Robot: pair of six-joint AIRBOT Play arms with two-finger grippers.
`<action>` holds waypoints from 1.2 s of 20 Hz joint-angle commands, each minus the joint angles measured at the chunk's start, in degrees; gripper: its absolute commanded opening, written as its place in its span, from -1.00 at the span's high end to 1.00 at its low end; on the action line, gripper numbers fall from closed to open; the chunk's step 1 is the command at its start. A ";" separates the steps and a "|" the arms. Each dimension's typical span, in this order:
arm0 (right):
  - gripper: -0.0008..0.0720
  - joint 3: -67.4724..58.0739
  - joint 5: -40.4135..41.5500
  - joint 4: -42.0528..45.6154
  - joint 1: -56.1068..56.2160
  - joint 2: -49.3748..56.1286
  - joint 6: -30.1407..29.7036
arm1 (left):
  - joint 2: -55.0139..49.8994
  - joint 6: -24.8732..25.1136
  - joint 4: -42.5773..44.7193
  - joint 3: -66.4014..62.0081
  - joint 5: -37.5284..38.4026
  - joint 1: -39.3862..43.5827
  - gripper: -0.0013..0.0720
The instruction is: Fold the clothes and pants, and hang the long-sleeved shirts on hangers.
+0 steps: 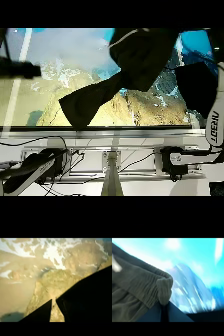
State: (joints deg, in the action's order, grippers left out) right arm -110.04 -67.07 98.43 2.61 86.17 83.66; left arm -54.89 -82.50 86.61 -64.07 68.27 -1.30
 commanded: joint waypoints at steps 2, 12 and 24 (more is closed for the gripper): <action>0.89 2.54 -6.91 -10.21 -14.23 -1.09 4.17 | 6.23 -2.32 -10.49 27.41 0.22 -0.33 -0.12; 0.89 7.43 -5.03 -15.96 -14.71 -1.01 3.72 | 6.40 -6.05 -24.52 43.71 -5.86 -0.33 -0.69; 0.89 7.19 -0.90 -20.52 -14.71 -1.14 3.72 | 1.25 -1.03 -42.10 37.33 -32.20 -2.47 0.92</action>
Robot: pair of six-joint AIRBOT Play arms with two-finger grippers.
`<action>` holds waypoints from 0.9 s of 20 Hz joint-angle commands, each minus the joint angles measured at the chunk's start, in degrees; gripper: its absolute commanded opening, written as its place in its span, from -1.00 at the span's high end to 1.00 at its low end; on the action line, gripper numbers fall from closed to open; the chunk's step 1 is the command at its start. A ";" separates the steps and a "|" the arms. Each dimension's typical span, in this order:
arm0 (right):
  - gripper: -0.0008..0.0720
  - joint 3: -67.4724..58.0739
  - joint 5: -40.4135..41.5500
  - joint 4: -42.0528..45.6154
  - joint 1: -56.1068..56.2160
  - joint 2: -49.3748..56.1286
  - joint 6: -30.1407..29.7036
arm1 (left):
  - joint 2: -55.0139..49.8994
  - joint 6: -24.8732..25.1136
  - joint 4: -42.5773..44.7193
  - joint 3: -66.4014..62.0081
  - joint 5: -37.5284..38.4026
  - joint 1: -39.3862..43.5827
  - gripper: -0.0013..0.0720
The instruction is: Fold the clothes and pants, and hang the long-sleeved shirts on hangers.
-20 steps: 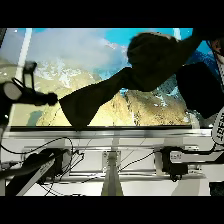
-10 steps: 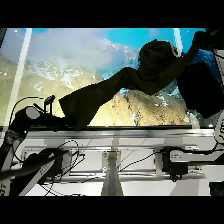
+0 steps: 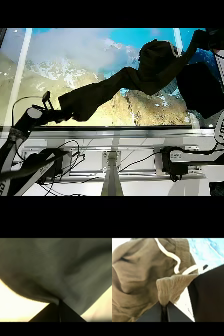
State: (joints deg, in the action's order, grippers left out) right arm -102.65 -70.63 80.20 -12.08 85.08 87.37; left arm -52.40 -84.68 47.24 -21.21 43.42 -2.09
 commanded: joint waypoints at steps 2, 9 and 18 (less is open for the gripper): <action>0.89 -1.64 4.98 -5.01 -0.02 -0.07 0.00 | -3.52 1.18 -2.75 -16.22 -9.97 -5.66 0.92; 0.89 -16.46 9.88 -5.81 -0.09 -0.81 -0.04 | -10.25 -1.49 -2.73 -58.10 -22.40 -19.23 0.93; 0.90 -1.38 -1.33 11.28 -4.39 -14.19 0.11 | -20.87 7.48 19.37 -68.04 10.82 -35.80 0.93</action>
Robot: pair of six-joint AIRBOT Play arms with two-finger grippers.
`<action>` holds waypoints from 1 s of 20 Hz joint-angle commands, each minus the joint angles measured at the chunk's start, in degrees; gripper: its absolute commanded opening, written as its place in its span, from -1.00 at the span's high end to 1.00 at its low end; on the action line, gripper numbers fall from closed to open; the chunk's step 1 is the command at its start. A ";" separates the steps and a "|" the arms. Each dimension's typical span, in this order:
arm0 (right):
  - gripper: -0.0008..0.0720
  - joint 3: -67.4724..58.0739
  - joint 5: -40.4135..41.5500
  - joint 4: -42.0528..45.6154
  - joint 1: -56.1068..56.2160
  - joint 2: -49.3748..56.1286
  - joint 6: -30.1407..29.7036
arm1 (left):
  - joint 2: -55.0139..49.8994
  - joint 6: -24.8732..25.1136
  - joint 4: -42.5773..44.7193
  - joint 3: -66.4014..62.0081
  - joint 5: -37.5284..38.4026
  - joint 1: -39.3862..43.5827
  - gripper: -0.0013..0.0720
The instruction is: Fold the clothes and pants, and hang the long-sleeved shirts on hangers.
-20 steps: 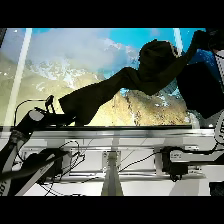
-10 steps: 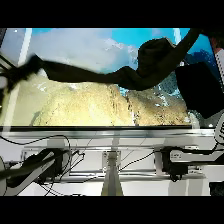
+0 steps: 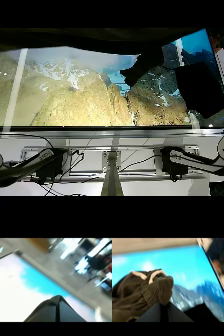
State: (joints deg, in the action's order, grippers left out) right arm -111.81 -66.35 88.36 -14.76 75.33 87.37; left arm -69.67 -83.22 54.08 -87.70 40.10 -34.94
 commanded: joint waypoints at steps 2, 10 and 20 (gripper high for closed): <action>0.90 19.71 -9.14 3.58 -1.79 -10.34 -1.31 | -7.30 8.85 23.26 -1.55 24.98 -2.95 0.93; 0.89 60.11 -24.98 3.85 -1.79 -28.94 -7.58 | -13.38 11.74 41.81 11.43 43.23 -4.22 0.93; 0.89 69.59 -34.18 3.78 -1.79 -30.27 -10.62 | -12.74 12.07 51.08 17.55 43.30 -7.72 0.92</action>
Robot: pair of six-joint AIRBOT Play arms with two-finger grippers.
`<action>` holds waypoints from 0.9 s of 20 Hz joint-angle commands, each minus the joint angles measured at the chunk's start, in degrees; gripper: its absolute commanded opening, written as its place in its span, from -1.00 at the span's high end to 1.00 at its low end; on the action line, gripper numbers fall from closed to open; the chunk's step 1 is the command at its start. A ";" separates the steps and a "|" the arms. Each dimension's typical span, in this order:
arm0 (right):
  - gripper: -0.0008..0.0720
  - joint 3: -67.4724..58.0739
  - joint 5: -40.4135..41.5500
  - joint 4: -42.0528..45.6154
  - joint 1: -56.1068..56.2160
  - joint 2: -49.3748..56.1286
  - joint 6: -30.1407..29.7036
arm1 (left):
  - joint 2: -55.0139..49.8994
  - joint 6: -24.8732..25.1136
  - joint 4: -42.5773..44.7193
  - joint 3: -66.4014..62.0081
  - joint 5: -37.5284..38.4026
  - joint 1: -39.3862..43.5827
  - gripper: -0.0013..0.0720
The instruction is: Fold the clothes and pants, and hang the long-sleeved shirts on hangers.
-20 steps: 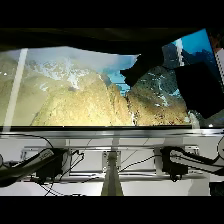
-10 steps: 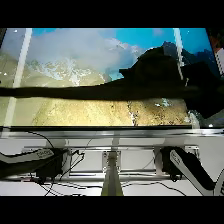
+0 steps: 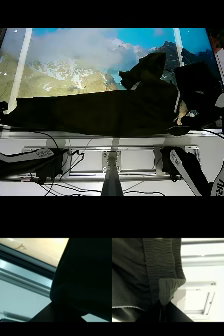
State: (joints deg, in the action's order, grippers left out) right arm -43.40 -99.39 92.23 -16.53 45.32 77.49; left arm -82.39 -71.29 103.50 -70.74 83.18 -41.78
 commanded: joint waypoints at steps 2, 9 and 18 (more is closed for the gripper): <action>0.21 1.18 1.95 -0.13 -0.02 -0.26 -0.70 | -0.04 0.15 1.51 0.59 -0.07 -0.90 0.26; -0.68 1.01 12.90 -0.24 -0.02 -0.26 -0.70 | -0.02 -0.61 -12.87 -2.29 -5.27 6.88 -0.94; -0.68 1.01 41.68 -0.94 -0.02 -0.26 -0.70 | -6.14 0.22 -43.50 -4.31 -28.22 50.93 -0.90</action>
State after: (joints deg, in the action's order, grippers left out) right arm -42.35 -67.53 91.55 -16.53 45.08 76.75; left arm -85.69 -70.28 70.19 -74.81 65.19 -4.73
